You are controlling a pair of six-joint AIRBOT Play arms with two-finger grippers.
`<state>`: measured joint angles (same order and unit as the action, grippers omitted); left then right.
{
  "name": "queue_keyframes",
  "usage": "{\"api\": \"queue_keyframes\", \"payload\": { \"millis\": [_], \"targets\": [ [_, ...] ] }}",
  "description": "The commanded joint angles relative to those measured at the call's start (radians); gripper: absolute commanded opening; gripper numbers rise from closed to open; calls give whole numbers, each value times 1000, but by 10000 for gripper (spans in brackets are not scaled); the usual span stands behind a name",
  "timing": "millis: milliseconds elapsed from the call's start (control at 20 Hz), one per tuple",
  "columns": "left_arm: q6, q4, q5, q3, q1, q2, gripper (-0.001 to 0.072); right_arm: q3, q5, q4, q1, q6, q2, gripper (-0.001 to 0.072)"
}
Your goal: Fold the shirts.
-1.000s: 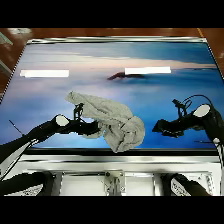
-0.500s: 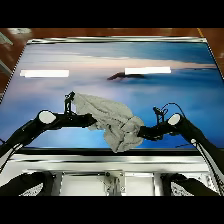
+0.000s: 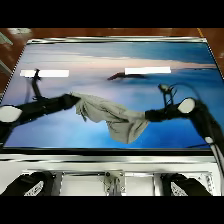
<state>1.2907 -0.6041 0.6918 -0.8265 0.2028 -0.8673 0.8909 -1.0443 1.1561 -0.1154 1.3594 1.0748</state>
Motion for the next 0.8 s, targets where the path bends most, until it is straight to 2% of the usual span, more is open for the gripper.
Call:
{"api": "queue_keyframes", "payload": {
  "millis": [0,150,300,400,500,600,750],
  "targets": [
    [-27,2,-2,-212,-94,134,34,283,26,106,7,-30,-182,63],
    [-27,2,-29,-497,-134,197,34,551,102,103,7,-29,-263,63],
    [-30,1,-63,-736,-146,194,34,770,106,61,7,-34,-267,63],
    [-91,-16,-57,-819,-146,202,34,852,79,35,7,-36,-271,63],
    [-92,-104,-26,-832,-146,229,34,906,2,59,8,-22,-271,63],
    [-34,-283,69,-832,-146,243,34,926,-103,120,8,28,-271,63],
    [139,-567,314,-827,-146,244,34,928,-313,213,8,101,-266,63]
  ]
}}
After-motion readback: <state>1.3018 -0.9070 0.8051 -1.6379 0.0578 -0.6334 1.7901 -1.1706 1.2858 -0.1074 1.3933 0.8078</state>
